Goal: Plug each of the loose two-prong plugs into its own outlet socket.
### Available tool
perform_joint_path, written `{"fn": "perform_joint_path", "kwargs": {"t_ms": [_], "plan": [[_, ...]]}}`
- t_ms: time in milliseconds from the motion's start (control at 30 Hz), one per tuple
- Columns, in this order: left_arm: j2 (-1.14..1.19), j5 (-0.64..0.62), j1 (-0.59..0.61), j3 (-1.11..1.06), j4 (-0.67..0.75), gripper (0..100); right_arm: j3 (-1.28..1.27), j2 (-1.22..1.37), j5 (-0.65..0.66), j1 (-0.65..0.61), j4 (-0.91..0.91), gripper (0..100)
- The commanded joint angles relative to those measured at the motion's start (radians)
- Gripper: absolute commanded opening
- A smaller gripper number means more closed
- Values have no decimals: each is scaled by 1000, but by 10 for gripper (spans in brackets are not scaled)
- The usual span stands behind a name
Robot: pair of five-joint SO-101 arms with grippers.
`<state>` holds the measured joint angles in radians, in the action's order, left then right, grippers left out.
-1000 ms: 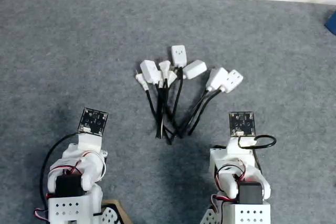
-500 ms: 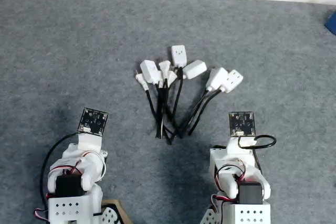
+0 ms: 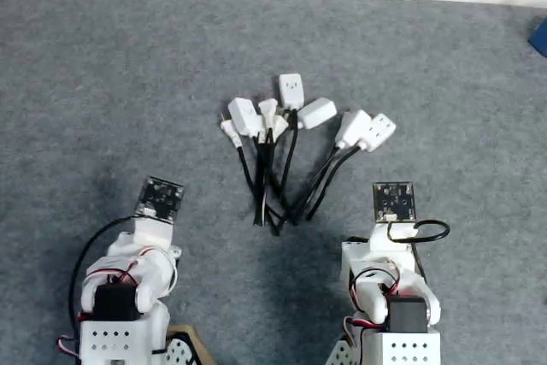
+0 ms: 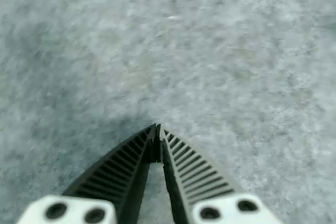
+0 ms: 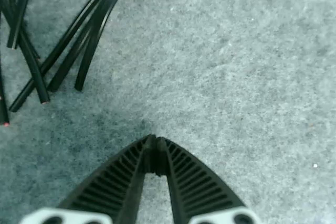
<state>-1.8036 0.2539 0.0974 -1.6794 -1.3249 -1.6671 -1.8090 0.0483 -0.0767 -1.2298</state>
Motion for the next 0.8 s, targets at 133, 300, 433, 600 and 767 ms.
{"fn": "perform_joint_path", "kwargs": {"t_ms": [133, 300, 433, 600, 767], "plan": [[-2, -8, -134, -16, -2, 13, -147, -10, 9, 5, 1, 6], [-2, -9, -162, -16, -2, 13, -147, -10, 8, 5, 1, 6], [2, -8, -157, -16, 0, 13, -147, -10, 8, 22, 2, 6], [-2, -6, -113, -16, -2, 13, -147, -10, 35, 176, 84, 6], [-2, 83, 76, -1, 48, 14, -147, -10, 373, 321, 148, 6]]}}
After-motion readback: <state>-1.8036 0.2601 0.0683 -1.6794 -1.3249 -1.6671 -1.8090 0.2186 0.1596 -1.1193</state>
